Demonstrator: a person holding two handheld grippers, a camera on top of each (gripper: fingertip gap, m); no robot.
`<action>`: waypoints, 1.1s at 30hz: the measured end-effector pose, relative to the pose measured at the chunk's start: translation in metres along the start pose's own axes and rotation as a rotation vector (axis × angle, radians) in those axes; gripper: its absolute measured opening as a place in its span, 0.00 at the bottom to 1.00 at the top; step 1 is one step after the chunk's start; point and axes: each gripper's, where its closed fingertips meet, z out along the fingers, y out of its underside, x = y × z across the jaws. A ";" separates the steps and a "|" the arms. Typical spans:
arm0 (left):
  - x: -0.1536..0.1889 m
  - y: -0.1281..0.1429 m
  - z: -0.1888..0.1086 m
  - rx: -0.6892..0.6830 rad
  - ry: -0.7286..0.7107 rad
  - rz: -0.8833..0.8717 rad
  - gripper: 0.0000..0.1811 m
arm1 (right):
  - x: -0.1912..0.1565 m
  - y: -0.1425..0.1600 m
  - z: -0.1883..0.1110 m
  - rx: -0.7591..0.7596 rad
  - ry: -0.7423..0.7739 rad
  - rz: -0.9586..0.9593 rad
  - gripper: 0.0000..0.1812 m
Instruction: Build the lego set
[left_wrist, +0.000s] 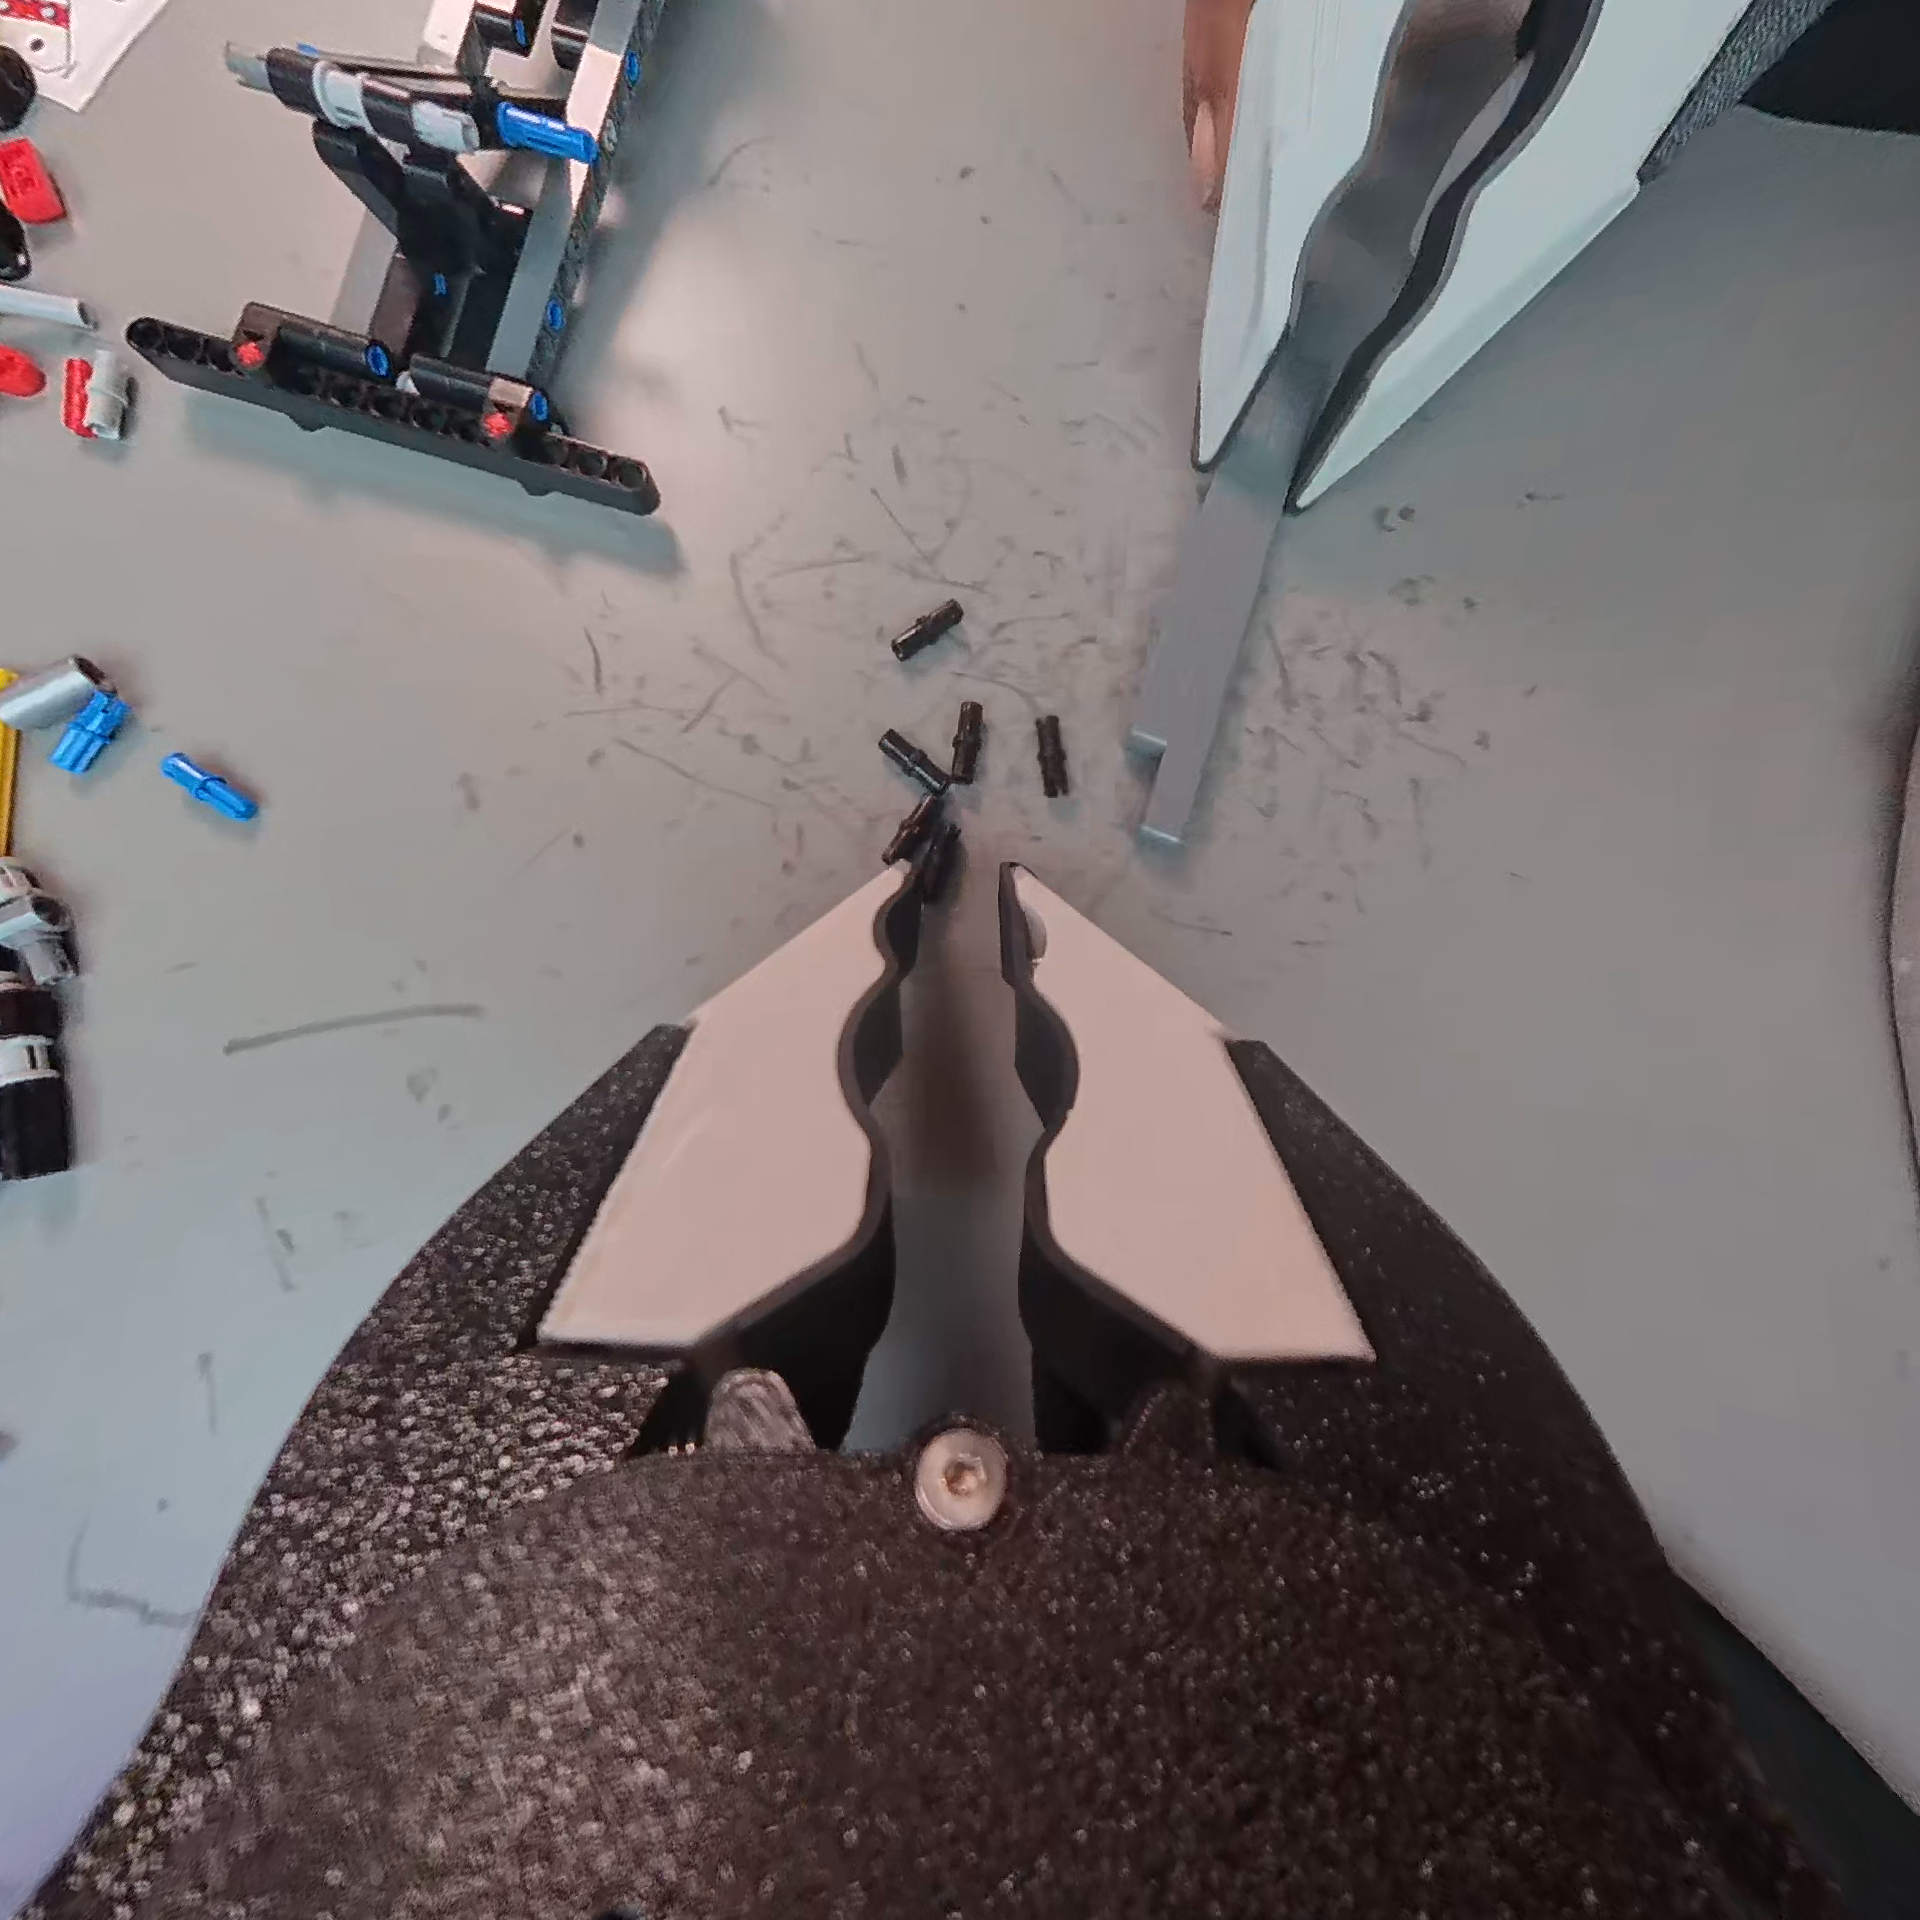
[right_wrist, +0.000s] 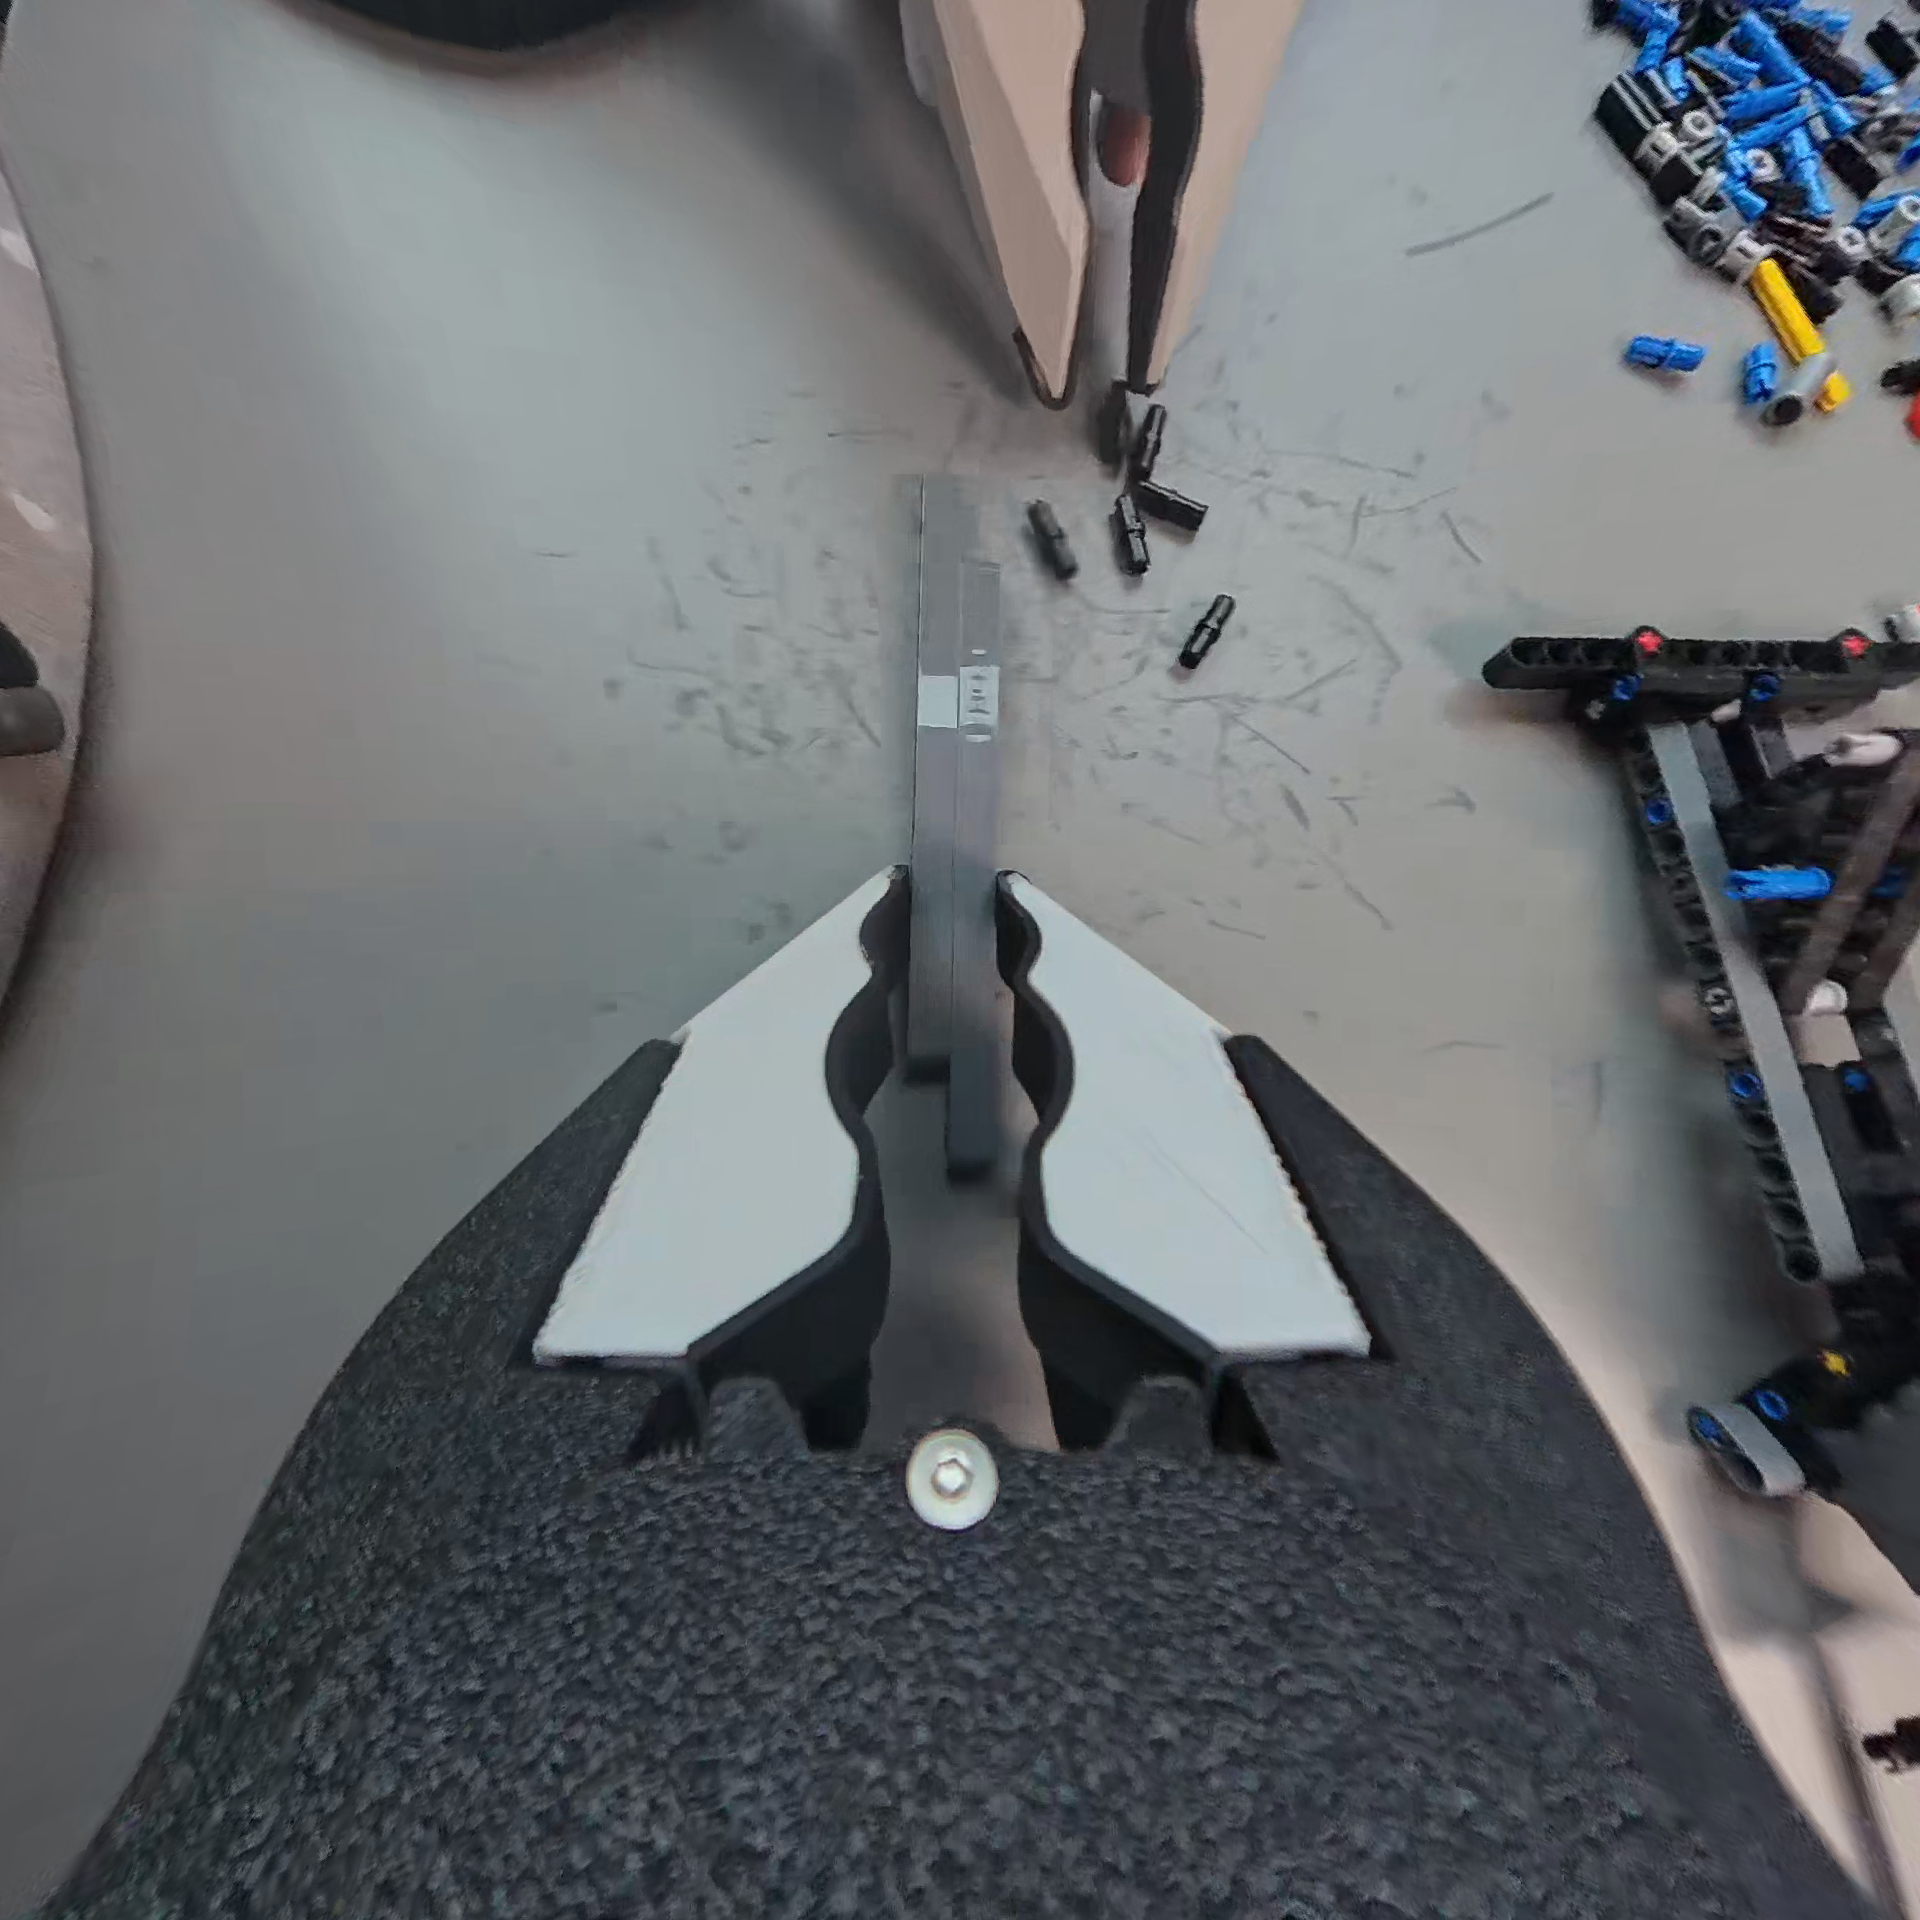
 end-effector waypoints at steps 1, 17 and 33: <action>0.003 -0.002 0.000 0.013 0.008 0.005 0.08 | -0.008 -0.002 0.001 0.002 -0.030 -0.016 0.09; 0.056 -0.010 0.007 0.042 0.218 0.086 0.16 | -0.015 0.000 -0.003 0.047 -0.003 -0.026 0.15; 0.057 -0.001 0.011 -0.003 0.179 0.141 0.06 | -0.018 0.025 -0.024 -0.003 -0.011 0.032 0.09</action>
